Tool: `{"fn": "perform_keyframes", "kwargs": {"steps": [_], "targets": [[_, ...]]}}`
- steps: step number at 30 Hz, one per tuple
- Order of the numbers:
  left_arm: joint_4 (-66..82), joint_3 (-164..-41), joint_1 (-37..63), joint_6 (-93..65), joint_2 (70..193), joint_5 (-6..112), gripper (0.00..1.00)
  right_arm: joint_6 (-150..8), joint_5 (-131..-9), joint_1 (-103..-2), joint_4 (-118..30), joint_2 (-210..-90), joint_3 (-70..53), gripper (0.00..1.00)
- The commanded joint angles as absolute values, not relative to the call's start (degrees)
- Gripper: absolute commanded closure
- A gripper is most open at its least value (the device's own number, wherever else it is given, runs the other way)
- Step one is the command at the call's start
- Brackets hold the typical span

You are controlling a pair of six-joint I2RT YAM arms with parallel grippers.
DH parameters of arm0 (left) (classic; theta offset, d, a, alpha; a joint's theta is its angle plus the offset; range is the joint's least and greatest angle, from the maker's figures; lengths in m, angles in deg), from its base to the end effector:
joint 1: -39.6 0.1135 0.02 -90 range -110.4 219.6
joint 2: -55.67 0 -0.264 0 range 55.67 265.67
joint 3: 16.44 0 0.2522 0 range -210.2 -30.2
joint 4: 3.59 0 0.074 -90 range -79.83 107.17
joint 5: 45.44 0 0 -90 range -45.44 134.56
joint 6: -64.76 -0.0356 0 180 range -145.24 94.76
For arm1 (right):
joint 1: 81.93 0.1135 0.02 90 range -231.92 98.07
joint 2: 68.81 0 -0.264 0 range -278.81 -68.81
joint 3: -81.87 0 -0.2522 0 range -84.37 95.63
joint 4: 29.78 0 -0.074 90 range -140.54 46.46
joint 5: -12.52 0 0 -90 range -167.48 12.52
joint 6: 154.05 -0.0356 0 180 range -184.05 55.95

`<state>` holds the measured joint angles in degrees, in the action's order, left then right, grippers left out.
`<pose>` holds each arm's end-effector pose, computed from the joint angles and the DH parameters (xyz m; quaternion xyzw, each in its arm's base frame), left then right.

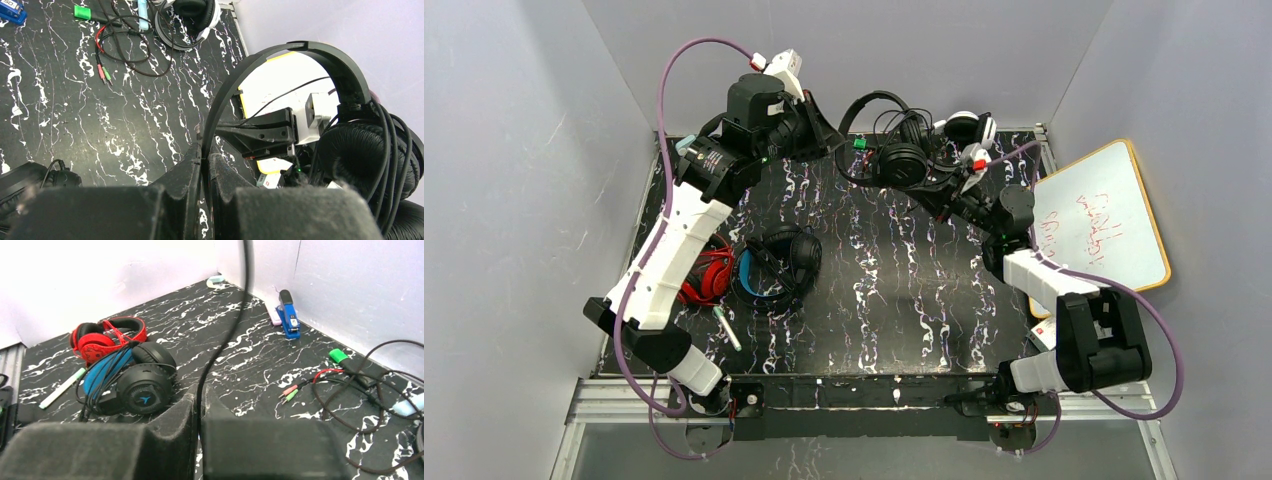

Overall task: Wrap the headphones
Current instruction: Wrap the headphones cable around the headphones.

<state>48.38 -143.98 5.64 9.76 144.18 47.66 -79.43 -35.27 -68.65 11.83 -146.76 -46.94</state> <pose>0.2609 -0.1780 0.5117 0.0098 0.7821 -0.3700 0.5013 0.2739 0.0892 0.2839 -0.2749 0.5740 0.3957 0.6620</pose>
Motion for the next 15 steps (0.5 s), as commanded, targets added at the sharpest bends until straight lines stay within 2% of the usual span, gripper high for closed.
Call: {"fn": "perform_keyframes", "kwargs": {"steps": [1, 15], "targets": [[46.8, -146.3, 5.8, 11.2, 142.6, 48.7, 1.0, -78.9, -32.7, -68.5, 15.4, -149.0, -41.9, 0.99], [45.0, -146.0, 5.9, 18.9, 144.8, 42.2, 1.0, -80.4, -34.0, -60.3, 7.7, -145.4, -49.7, 0.99]]}}
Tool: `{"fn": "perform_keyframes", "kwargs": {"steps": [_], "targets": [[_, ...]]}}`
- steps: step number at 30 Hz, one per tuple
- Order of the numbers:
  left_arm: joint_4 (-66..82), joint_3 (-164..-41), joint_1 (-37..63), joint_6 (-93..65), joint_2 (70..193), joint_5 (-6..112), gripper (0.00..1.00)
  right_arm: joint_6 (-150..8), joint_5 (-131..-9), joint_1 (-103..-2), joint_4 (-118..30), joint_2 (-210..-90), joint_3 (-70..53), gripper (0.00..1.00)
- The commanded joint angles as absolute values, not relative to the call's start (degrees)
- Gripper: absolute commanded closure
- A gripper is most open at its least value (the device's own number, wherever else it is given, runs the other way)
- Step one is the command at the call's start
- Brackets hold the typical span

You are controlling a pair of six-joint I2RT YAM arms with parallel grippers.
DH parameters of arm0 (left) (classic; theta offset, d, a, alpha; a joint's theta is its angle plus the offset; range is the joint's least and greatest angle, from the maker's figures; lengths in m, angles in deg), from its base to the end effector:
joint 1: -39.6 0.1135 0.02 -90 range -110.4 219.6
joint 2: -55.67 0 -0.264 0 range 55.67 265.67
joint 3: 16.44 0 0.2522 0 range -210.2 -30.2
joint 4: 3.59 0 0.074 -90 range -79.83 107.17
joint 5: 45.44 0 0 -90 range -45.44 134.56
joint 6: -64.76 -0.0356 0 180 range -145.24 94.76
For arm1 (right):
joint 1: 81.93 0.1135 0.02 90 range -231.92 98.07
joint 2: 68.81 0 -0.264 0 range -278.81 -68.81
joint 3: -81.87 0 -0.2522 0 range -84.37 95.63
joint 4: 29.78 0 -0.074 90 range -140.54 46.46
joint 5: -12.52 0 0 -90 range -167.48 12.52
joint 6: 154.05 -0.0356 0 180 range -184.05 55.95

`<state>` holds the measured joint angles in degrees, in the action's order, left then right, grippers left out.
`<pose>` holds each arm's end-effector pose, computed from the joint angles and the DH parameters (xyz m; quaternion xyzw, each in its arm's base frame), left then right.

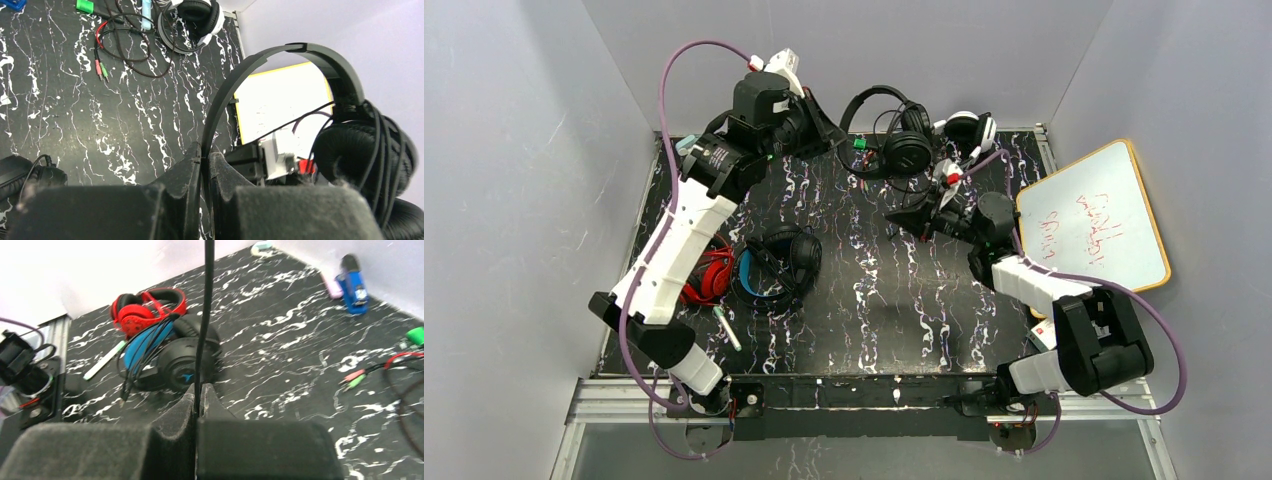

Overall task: Wrap the headphones
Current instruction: Wrap the headphones cable around the headphones.

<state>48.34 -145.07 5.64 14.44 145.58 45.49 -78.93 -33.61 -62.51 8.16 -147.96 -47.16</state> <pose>0.2676 -0.1809 0.5102 -0.0341 0.7830 -0.3773 0.4934 0.2661 0.1200 0.2706 -0.3091 0.5860 0.4392 0.6068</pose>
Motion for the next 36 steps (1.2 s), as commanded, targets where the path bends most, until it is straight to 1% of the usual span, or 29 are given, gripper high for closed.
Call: {"fn": "perform_keyframes", "kwargs": {"steps": [1, 5, 10, 14, 18, 28, 35, 36], "targets": [[44.5, -145.5, 5.9, 19.5, 144.7, 41.4, 1.0, -81.5, -34.3, -59.4, 7.6, -144.9, -50.3, 0.99], [40.6, -139.6, 5.9, 21.5, 143.8, 38.6, 1.0, -85.4, -35.0, -54.8, 4.9, -142.8, -49.3, 0.99], [33.5, -129.9, 5.9, 22.9, 142.7, 35.3, 1.0, -90.7, -36.6, -50.1, -2.6, -141.3, -43.4, 0.99], [29.8, -123.4, 5.9, 21.4, 142.0, 29.8, 1.0, -95.7, -38.7, -49.3, -7.3, -141.4, -38.8, 0.99], [27.2, -119.0, 5.9, 19.4, 142.3, 27.4, 1.0, -99.9, -38.8, -49.2, -9.0, -142.6, -36.0, 0.99], [25.7, -114.3, 5.9, 17.7, 145.0, 24.5, 1.0, -109.8, -38.6, -49.2, -7.4, -148.4, -32.0, 0.97], [24.4, -111.2, 4.8, 15.2, 146.1, 23.0, 1.0, -113.4, -39.5, -49.2, -13.0, -152.3, -25.5, 0.92], [24.1, -110.6, 4.6, 15.1, 146.0, 22.9, 1.0, -114.2, -40.4, -49.2, -13.3, -152.6, -25.1, 0.9]]}}
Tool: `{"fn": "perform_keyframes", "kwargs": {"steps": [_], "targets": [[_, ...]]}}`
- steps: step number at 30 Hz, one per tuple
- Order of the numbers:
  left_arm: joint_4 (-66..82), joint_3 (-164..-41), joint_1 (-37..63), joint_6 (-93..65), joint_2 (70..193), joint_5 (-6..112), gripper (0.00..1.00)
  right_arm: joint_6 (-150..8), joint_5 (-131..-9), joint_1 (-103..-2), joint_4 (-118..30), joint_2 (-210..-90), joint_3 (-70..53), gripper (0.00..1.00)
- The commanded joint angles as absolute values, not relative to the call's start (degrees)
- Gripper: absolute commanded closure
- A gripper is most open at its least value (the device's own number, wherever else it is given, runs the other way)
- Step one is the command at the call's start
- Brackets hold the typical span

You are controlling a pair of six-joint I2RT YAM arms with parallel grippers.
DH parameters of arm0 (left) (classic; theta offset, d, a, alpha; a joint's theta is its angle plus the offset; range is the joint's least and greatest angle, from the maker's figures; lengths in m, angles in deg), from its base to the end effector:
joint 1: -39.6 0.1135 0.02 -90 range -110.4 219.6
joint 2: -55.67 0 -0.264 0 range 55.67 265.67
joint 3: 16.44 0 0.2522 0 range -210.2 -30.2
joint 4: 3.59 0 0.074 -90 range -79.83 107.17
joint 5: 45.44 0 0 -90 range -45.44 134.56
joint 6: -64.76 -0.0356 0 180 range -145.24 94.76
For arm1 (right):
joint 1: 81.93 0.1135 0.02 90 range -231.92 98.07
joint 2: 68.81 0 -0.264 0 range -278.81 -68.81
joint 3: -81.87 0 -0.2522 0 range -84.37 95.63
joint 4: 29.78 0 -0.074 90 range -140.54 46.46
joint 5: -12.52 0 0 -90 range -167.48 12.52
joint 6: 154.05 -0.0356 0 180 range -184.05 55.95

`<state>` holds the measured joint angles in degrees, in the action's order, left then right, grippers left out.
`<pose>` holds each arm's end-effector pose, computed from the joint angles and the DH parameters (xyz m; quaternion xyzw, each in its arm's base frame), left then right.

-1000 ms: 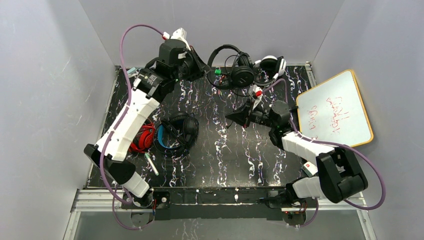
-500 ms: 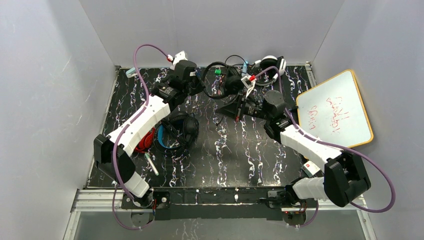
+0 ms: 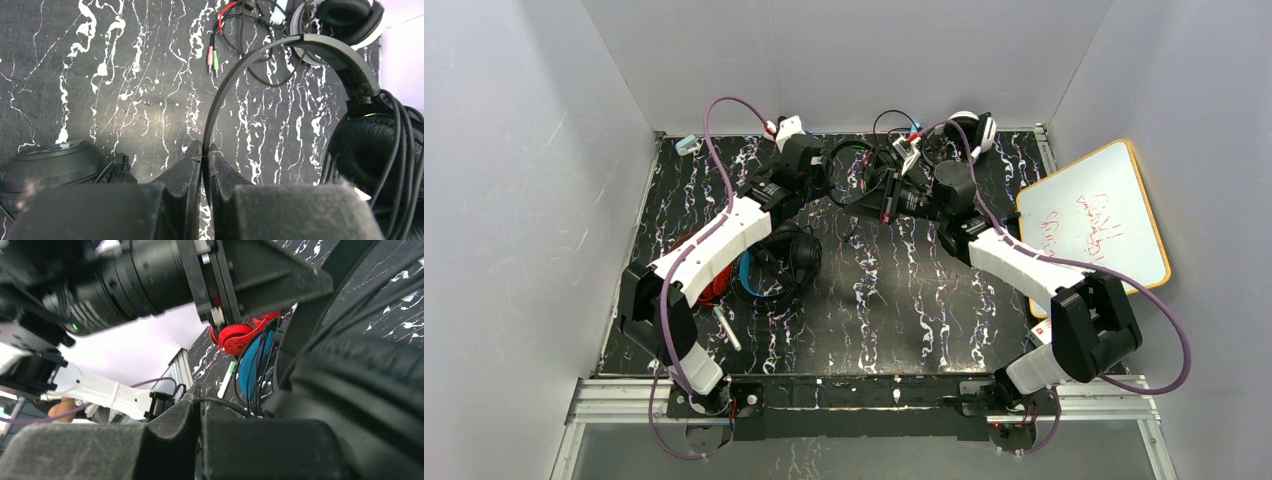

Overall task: Wrap the headphones
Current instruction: Wrap the headphones cable around the headphones.

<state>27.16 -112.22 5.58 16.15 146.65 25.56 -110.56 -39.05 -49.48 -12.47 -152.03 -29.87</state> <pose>0.3153 -0.1989 0.3515 -0.1411 0.8288 -0.2092 0.4994 0.2702 0.1980 0.3147 -0.1556 0.6780 0.6091 0.3809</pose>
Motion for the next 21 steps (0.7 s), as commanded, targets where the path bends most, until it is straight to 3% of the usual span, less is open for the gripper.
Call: {"fn": "perform_keyframes", "kwargs": {"steps": [1, 4, 6, 8, 21], "targets": [[23.6, -109.8, 4.5, 15.1, 145.8, 23.0, 1.0, -114.9, -41.3, -49.2, -13.3, -152.8, -25.0, 0.86], [22.4, -108.3, 4.2, 14.9, 145.3, 23.6, 1.0, -116.7, -44.9, -49.1, -13.4, -153.3, -24.8, 0.7], [22.1, -107.5, 4.0, 14.9, 144.9, 24.3, 1.0, -117.1, -48.3, -49.2, -15.3, -153.7, -24.0, 0.53], [21.8, -106.9, 3.9, 14.9, 144.6, 25.0, 1.0, -117.3, -51.4, -49.2, -18.8, -154.4, -22.4, 0.46], [25.1, -105.8, 3.8, 18.9, 143.3, 30.5, 1.0, -114.4, -55.5, -49.3, -27.6, -157.8, -19.5, 0.43]]}}
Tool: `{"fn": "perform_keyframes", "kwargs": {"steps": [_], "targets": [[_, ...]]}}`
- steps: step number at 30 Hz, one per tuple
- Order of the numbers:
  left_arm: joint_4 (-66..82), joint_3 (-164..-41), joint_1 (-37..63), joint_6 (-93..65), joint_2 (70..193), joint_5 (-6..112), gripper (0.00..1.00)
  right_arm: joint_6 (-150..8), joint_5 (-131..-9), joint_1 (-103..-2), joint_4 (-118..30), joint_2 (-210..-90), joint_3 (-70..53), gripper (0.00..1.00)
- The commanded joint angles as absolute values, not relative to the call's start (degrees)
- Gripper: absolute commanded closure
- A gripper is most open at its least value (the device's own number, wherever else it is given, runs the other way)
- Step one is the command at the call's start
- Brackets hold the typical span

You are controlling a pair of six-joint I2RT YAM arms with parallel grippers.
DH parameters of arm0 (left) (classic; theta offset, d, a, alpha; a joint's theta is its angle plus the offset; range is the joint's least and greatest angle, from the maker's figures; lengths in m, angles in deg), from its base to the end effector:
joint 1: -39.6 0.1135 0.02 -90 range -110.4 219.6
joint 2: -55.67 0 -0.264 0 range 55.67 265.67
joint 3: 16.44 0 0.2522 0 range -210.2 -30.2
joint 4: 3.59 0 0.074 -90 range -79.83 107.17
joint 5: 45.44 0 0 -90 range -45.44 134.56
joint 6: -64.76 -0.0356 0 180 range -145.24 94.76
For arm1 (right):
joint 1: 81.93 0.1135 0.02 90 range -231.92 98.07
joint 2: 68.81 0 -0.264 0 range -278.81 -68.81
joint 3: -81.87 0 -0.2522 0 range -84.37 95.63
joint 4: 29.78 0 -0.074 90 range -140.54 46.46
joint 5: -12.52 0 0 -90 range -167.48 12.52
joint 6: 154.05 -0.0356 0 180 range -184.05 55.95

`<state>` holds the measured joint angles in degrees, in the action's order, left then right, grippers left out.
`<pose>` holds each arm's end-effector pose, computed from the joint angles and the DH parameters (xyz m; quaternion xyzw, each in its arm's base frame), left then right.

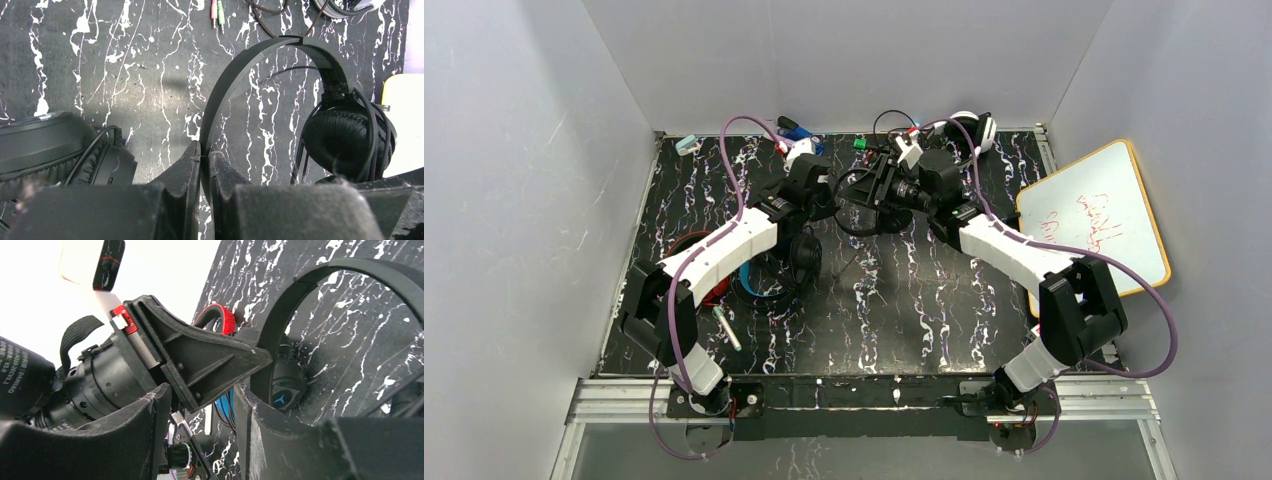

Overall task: Wrap the headphones
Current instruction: Wrap the headphones cable around the headphones.

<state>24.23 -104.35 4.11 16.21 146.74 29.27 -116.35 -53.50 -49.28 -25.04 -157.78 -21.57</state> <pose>0.3064 -0.2069 0.3078 -0.1103 0.8580 -0.2131 0.4543 0.3013 0.2103 0.3090 -0.0091 0.7489 0.5501 0.3693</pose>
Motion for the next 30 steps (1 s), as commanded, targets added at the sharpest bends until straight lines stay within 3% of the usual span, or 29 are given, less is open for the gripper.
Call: {"fn": "perform_keyframes", "kwargs": {"steps": [1, 9, 16, 25, 30], "targets": [[26.7, -106.5, 3.8, 19.3, 143.5, 30.2, 1.0, -113.3, -55.5, -49.3, -28.8, -157.9, -18.8, 0.43], [30.0, -107.9, 3.8, 18.7, 144.3, 28.4, 1.0, -97.8, -52.4, -49.3, -32.8, -153.5, -15.9, 0.43], [29.3, -108.9, 3.8, 17.3, 143.8, 29.0, 1.0, -83.8, -54.3, -49.5, -38.4, -146.5, -15.2, 0.37], [33.3, -114.0, 3.8, 15.2, 142.4, 28.6, 1.0, -79.7, -51.6, -59.9, -41.9, -139.1, -16.7, 0.35], [35.5, -117.1, 3.8, 14.8, 140.6, 28.2, 1.0, -82.7, -53.2, -66.2, -36.1, -134.1, -27.2, 0.42]]}}
